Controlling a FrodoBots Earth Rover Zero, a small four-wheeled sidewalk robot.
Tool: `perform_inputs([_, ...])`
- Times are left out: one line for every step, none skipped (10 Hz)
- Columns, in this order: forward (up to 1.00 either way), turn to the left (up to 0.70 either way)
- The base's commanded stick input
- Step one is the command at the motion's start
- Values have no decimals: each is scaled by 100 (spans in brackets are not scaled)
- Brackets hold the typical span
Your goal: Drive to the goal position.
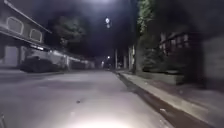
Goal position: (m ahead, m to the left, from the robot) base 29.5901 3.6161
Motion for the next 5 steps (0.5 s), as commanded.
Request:
perform_inputs([70,0])
perform_inputs([70,0])
perform_inputs([70,0])
perform_inputs([70,0])
perform_inputs([70,0])
